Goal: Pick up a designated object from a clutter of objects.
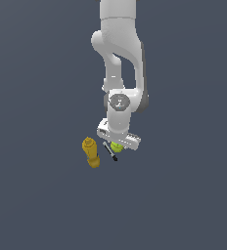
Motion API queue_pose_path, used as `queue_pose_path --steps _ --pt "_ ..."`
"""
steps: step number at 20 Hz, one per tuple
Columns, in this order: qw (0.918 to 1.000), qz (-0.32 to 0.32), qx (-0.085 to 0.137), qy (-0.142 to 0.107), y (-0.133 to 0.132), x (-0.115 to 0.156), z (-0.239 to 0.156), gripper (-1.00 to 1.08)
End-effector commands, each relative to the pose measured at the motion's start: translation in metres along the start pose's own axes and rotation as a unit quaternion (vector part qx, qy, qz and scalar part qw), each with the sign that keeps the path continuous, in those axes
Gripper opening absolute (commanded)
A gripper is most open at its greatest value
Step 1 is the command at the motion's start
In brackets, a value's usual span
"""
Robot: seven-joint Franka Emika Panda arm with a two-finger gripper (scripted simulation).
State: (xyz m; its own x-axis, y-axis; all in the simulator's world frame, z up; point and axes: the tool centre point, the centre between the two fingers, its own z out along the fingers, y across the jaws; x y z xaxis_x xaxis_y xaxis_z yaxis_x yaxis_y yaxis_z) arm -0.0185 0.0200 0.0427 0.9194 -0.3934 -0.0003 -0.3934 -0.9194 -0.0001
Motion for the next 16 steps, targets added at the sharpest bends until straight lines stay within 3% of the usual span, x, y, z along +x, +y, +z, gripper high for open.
queue_pose_path --steps 1,9,16 --pt "1.0 0.0 0.0 0.001 0.0 0.0 -0.003 -1.0" --pt "1.0 0.0 0.0 0.001 0.007 -0.005 -0.03 -1.0" --pt "1.0 0.0 0.0 0.001 0.018 -0.014 -0.076 -1.0"
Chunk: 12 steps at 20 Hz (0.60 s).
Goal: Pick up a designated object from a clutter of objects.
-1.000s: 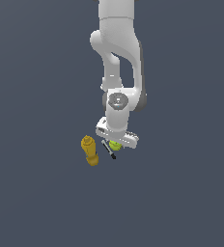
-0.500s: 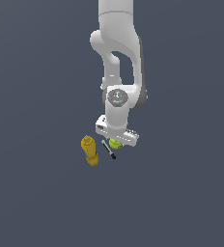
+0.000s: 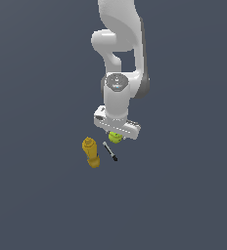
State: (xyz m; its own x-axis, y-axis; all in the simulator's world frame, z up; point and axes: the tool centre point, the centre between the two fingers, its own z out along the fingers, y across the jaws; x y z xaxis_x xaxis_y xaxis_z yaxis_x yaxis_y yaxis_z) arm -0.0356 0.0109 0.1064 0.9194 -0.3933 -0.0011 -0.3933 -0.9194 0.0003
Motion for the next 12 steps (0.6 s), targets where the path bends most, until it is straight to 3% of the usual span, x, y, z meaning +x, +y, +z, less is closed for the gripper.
queue_pose_path --steps 1,12 --pt "1.0 0.0 0.0 0.001 0.004 -0.003 -0.02 -1.0" --pt "1.0 0.0 0.001 0.001 0.028 -0.021 -0.121 -1.0"
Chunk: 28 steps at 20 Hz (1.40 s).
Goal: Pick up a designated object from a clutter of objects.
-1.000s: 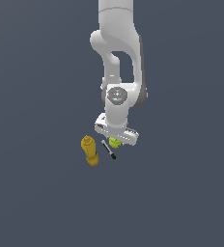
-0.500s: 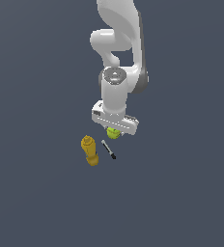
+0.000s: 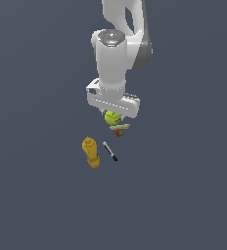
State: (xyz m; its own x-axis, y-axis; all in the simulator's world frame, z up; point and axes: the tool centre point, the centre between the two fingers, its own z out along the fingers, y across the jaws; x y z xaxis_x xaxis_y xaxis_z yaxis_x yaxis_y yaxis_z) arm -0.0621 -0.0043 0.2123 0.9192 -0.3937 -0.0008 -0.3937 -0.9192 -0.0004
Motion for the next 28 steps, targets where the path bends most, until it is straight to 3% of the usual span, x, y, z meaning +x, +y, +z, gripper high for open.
queue_pose_path --steps 1,16,28 --pt "1.0 0.0 0.0 0.001 0.006 -0.004 -0.025 -1.0" --pt "1.0 0.0 0.0 0.0 0.036 -0.025 -0.16 -1.0" --pt "1.0 0.0 0.0 0.0 0.046 -0.029 -0.211 -1.0"
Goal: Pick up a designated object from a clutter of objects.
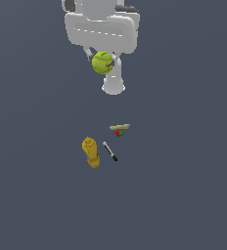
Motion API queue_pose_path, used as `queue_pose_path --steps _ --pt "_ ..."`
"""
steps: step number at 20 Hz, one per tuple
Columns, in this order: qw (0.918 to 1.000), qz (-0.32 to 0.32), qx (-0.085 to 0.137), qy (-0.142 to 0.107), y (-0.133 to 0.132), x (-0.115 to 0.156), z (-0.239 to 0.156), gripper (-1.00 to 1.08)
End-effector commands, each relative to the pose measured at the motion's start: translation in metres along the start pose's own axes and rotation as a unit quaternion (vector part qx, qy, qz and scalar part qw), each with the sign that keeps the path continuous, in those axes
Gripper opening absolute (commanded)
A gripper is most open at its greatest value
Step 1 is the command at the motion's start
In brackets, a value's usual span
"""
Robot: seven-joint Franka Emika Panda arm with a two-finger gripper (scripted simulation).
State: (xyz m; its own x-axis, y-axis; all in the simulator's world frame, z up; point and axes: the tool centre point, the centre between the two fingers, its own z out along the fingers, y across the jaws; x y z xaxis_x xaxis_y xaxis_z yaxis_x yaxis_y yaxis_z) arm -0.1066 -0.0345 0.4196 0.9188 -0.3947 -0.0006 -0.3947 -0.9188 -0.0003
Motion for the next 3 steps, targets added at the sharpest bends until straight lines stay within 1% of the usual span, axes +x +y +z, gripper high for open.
queue_pose_path --steps 1,3 --pt "1.0 0.0 0.0 0.0 0.0008 0.0 -0.0051 -1.0" --pt "1.0 0.0 0.0 0.0 0.0009 0.0002 -0.006 -1.0"
